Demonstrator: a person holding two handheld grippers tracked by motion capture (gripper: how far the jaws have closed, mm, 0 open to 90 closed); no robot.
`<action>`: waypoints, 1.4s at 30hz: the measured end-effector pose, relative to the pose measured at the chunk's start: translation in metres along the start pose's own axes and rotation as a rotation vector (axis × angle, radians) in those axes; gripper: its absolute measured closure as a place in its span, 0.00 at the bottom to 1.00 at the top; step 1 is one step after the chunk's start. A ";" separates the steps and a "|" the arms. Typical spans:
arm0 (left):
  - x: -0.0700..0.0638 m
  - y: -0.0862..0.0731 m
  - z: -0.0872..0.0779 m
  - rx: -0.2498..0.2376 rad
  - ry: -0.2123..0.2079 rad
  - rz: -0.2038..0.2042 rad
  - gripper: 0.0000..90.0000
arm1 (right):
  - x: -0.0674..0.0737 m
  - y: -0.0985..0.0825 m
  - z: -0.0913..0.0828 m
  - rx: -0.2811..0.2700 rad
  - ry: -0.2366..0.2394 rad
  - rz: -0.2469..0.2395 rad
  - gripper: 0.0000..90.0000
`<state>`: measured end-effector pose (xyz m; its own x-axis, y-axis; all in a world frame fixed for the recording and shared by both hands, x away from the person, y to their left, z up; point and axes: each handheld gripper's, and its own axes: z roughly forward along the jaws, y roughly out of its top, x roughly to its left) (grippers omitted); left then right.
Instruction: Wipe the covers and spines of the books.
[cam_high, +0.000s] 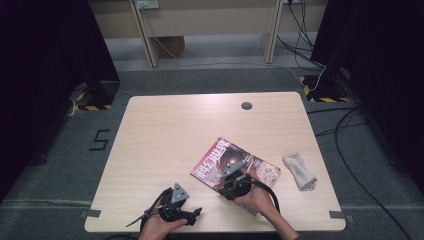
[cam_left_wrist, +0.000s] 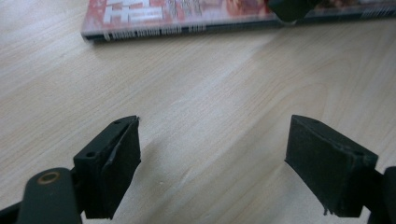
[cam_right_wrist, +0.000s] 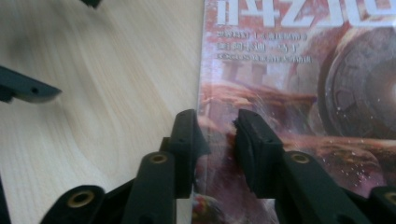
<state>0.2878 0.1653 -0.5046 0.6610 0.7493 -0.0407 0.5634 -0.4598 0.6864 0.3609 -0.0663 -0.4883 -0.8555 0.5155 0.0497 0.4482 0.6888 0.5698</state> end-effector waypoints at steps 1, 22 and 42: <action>0.000 0.000 0.000 0.001 -0.001 0.000 0.19 | 0.000 0.000 0.000 -0.004 -0.006 0.003 0.78; -0.001 0.000 0.001 -0.007 0.003 0.002 0.19 | -0.049 -0.026 -0.032 -0.123 -0.158 0.200 0.45; -0.013 0.014 0.019 -0.028 -0.035 0.008 0.22 | -0.094 -0.057 -0.043 -0.122 -0.292 0.348 0.39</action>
<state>0.2962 0.1402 -0.5082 0.6826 0.7283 -0.0599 0.5441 -0.4518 0.7071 0.4048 -0.1758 -0.4906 -0.5435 0.8388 0.0322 0.6466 0.3939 0.6533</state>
